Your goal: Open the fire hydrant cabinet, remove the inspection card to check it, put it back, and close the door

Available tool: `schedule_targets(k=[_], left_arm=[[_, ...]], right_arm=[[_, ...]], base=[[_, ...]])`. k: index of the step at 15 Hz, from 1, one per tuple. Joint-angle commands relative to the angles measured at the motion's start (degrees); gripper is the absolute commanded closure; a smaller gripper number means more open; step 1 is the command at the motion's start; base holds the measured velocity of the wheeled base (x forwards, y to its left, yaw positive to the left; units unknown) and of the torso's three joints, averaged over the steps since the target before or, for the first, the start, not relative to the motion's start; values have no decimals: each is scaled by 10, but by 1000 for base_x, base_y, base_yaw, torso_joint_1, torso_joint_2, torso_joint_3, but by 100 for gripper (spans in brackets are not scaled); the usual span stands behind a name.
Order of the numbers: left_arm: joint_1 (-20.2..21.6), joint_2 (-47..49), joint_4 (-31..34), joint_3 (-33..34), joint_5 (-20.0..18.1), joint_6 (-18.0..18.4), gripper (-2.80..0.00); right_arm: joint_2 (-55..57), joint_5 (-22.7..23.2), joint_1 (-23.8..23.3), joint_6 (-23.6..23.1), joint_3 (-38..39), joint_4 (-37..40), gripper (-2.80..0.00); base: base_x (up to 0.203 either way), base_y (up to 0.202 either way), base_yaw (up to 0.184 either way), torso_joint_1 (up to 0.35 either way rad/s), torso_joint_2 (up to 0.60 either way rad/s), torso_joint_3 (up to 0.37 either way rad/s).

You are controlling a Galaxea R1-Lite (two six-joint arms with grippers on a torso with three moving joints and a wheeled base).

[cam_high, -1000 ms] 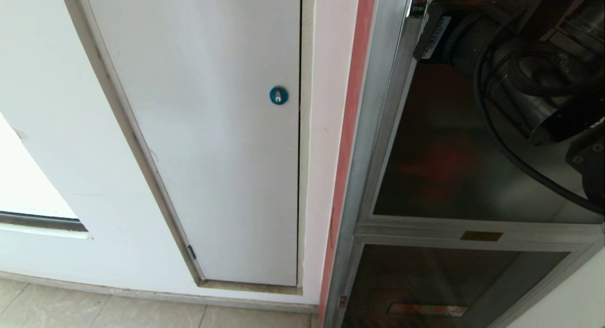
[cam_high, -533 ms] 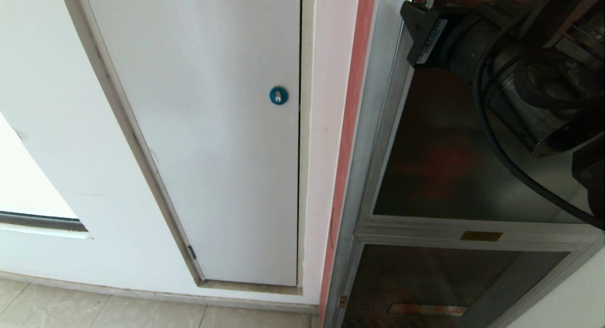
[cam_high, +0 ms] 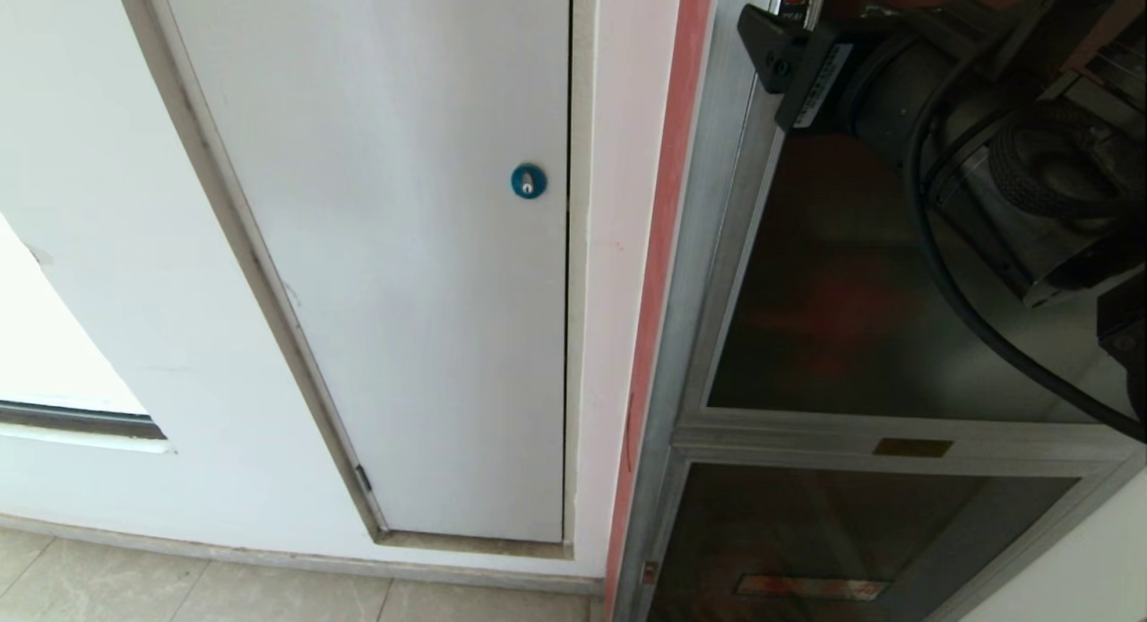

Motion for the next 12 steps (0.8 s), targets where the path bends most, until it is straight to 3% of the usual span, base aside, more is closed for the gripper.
schedule_targets(k=[1,12], left_arm=[[0,0,0,11,0,0,0],[0,0,0,11,0,0,0]], right_arm=[[-2,-2,-1,-4,-2,-1,-280],[44,-8,-21,-13,-102,28,-280]], base=[[0,0,0,0,0,0],[0,0,0,0,0,0]])
